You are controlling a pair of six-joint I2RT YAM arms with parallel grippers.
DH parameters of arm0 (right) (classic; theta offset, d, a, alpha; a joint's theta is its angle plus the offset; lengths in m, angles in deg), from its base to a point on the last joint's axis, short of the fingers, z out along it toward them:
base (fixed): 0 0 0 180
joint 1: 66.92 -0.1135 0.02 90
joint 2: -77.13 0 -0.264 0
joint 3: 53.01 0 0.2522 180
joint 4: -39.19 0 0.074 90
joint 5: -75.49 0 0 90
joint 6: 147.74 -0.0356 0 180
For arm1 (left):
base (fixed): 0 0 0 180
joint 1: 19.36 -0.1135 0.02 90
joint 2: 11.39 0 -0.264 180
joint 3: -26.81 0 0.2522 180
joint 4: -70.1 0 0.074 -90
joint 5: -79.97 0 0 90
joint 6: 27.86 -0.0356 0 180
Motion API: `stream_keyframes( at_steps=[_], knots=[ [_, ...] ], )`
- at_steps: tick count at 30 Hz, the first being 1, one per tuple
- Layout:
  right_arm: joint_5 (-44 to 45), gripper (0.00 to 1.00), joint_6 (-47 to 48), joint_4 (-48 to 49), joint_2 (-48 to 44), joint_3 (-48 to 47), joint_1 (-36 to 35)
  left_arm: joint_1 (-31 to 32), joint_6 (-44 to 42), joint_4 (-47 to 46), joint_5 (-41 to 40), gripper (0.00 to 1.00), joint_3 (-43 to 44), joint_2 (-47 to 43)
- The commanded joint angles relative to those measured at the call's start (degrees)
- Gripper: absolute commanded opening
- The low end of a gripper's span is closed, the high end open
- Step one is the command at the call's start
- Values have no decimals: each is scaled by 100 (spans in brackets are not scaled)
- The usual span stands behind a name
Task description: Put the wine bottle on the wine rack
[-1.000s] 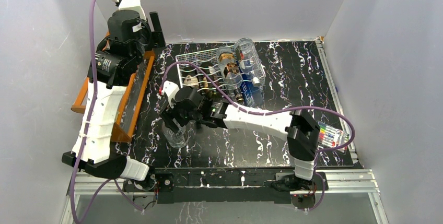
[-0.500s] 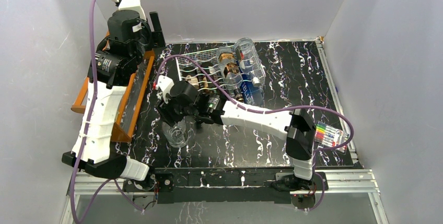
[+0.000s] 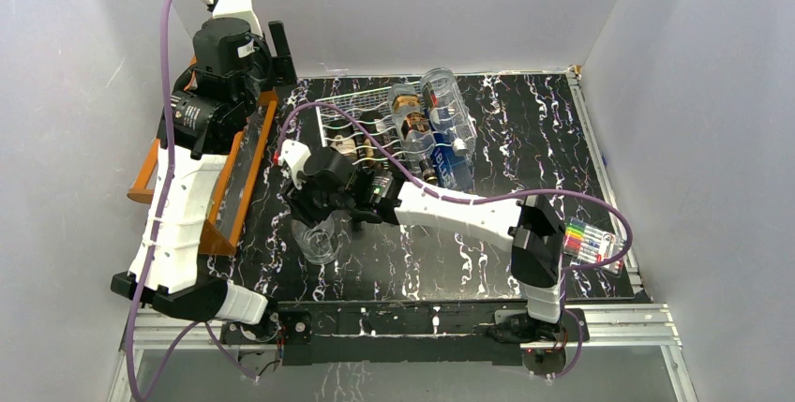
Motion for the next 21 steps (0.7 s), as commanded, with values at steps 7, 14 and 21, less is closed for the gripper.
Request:
stream_keyframes(
  at_steps=[7, 14, 21],
  knots=[
    [110, 5, 186, 988, -529, 837, 5, 16, -56, -96, 22, 77, 40, -123],
    [620, 0, 12, 2924, -1643, 3095, 5, 16, -15, -118, 110, 77, -13, -90],
    [711, 0, -314, 3051, -2413, 4183, 10, 15, 57, -146, 289, 77, -100, -45]
  ],
)
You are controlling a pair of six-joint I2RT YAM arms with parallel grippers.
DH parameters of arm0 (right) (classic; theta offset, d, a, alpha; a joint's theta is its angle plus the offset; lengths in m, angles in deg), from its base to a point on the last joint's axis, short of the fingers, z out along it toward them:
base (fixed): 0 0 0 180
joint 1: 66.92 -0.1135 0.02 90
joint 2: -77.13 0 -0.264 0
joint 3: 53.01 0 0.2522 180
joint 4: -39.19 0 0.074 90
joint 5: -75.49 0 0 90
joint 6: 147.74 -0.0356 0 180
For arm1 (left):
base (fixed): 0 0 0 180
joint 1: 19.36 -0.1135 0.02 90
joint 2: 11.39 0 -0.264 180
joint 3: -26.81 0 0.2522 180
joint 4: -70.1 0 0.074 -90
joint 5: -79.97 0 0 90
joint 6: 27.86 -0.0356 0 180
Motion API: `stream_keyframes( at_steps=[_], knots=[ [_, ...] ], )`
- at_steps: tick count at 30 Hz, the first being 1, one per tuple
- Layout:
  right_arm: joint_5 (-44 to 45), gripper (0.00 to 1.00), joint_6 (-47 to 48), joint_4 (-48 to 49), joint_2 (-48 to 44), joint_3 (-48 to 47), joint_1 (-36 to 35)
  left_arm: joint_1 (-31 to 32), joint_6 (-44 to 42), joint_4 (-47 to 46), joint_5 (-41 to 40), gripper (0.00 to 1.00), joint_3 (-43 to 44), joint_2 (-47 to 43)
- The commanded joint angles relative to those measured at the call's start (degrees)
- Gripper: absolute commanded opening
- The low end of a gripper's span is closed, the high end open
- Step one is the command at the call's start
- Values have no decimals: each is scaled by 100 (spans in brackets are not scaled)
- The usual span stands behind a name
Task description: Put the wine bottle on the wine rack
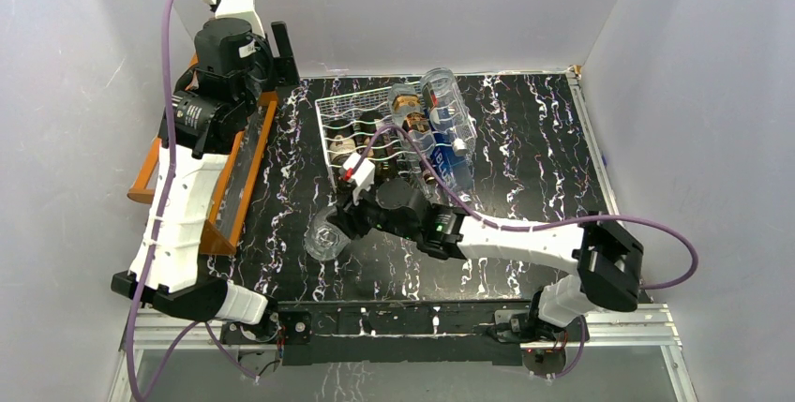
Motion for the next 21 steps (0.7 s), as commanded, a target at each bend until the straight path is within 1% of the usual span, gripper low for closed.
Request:
stream_keyframes(
  at_steps=[1, 4, 9, 13, 16, 21],
  knots=[
    [73, 0, -239, -293, -323, 453, 6, 17, 49, -120, 179, 77, -97, -42],
    [-117, 0, -298, -707, -591, 657, 14, 14, 98, -179, 257, 77, -269, -75],
    [-368, 0, -383, -1396, -1032, 1054, 14, 15, 261, -258, 453, 77, -819, -163],
    [-364, 0, -490, -1773, -1441, 1321, 14, 11, 431, -186, 653, 77, -1267, -182],
    [-415, 0, -489, -2065, -1701, 1371, 16, 2, 552, -168, 852, 77, -1638, -229],
    [-579, 0, -464, -2445, -1865, 1428, 42, -32, 735, -125, 1193, 77, -2176, -237]
  ],
)
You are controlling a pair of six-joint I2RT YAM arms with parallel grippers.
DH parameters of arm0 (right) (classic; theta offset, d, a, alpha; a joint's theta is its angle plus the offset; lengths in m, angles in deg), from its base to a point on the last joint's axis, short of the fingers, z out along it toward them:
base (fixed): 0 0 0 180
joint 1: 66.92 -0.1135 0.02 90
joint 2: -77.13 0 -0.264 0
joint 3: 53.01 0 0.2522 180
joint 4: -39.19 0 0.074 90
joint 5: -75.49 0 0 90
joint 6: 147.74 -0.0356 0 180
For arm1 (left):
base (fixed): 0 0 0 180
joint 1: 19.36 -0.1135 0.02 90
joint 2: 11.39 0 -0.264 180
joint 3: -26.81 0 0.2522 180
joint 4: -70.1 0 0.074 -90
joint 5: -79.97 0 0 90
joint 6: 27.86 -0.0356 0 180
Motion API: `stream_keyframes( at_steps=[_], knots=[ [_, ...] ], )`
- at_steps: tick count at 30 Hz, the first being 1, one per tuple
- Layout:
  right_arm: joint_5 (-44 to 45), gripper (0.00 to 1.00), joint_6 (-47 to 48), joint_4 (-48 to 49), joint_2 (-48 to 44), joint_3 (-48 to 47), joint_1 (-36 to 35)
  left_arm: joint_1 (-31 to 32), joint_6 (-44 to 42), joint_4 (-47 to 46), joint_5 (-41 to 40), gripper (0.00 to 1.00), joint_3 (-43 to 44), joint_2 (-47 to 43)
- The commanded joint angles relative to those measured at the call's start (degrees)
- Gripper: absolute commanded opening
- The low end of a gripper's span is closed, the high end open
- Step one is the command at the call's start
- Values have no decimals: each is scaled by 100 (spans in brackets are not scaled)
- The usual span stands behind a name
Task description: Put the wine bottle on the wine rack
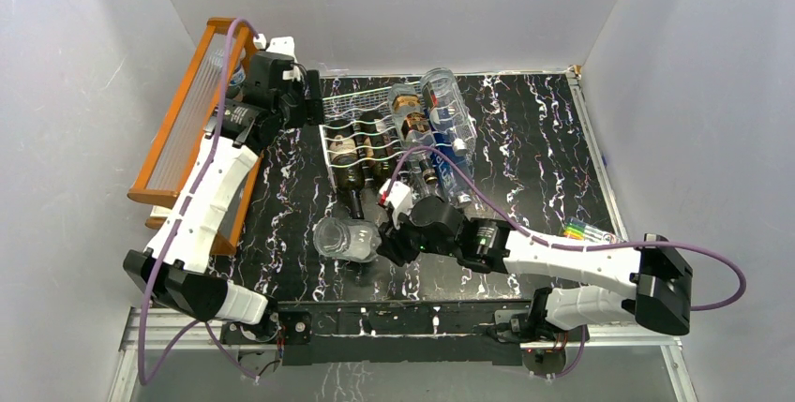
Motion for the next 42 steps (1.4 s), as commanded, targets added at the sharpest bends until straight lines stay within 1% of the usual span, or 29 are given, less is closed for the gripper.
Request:
stream_keyframes(
  at_steps=[1, 4, 9, 13, 15, 21, 26, 31, 34, 37, 42],
  knots=[
    [-418, 0, -88, -717, -135, 101, 2, -40, 222, 62, 424, 77, -394, -227],
    [-554, 0, -69, -819, -122, 157, 68, -110, 333, 92, 515, 78, -875, -473],
    [-792, 0, 50, -967, 26, 196, 267, -301, 560, 78, 1084, 78, -1719, -694],
    [-1089, 0, 250, -1061, 216, 188, 409, -377, 734, 48, 1381, 78, -2268, -903],
    [-1276, 0, 373, -1081, 367, 187, 489, -397, 796, 14, 1562, 78, -2479, -996],
    [-1442, 0, 546, -1004, 817, 163, 677, -410, 902, -42, 2084, 79, -3144, -1211],
    [-1503, 0, 594, -881, 1160, 143, 708, -420, 958, -85, 2262, 80, -3608, -1255],
    [-1505, 0, 587, -737, 1388, 167, 711, -423, 952, -252, 2892, 80, -3885, -1230],
    [-1550, 4, 567, -672, 1477, 196, 711, -425, 1005, -462, 3306, 80, -4089, -1233],
    [-1493, 11, 586, -715, 1551, 179, 711, -428, 1088, -587, 3534, 80, -4260, -1115],
    [-1330, 30, 553, -776, 1627, 125, 711, -425, 1242, -703, 3580, 75, -4510, -1031]
  ],
)
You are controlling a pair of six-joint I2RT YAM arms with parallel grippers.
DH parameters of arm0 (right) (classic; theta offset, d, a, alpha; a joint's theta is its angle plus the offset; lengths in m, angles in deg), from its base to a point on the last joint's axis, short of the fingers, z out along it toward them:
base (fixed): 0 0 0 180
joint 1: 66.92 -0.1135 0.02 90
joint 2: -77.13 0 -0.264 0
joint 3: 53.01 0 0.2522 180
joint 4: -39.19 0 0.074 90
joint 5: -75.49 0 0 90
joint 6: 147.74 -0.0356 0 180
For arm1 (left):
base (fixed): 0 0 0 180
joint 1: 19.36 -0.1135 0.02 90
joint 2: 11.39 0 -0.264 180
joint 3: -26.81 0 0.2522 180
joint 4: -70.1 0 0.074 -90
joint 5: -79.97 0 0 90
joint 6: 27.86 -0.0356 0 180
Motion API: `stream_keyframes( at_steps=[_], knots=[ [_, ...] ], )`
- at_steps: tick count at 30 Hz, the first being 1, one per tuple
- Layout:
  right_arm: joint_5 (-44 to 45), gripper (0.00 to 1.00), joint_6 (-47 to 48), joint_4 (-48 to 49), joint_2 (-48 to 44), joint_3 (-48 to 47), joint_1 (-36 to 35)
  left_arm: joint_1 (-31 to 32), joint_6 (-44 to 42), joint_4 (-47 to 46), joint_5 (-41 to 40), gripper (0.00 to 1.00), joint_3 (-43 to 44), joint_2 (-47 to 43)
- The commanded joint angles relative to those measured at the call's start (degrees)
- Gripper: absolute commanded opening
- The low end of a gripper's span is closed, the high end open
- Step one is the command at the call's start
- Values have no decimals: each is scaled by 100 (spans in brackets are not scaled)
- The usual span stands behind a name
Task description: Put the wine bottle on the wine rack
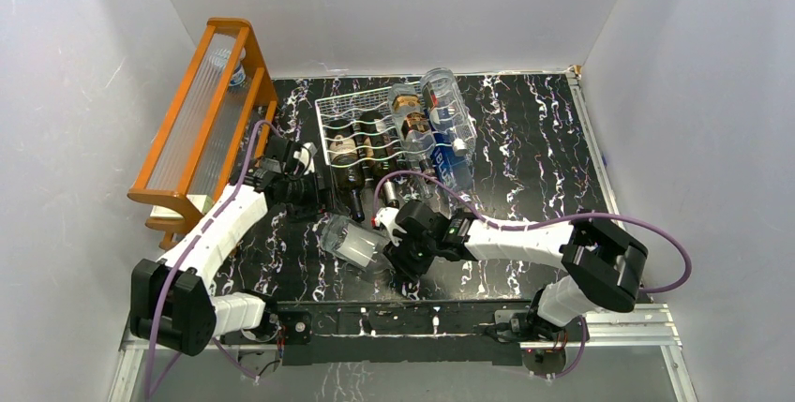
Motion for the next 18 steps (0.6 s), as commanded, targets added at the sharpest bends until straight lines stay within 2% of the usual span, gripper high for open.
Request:
stream_keyframes(
  at_steps=[1, 8, 12, 18],
  knots=[
    [248, 34, -9, 275, 60, -73, 44, -40, 184, -113, 371, 73, -191, 32],
    [452, 56, 49, 174, 131, -151, 44, -40, 206, -171, 544, 60, -407, 224],
    [558, 60, 154, 208, 356, -333, 44, -41, 182, -176, 609, 57, -522, 271],
    [607, 61, 282, 426, 668, -499, 35, -40, 121, -157, 692, 54, -593, 316]
  ],
)
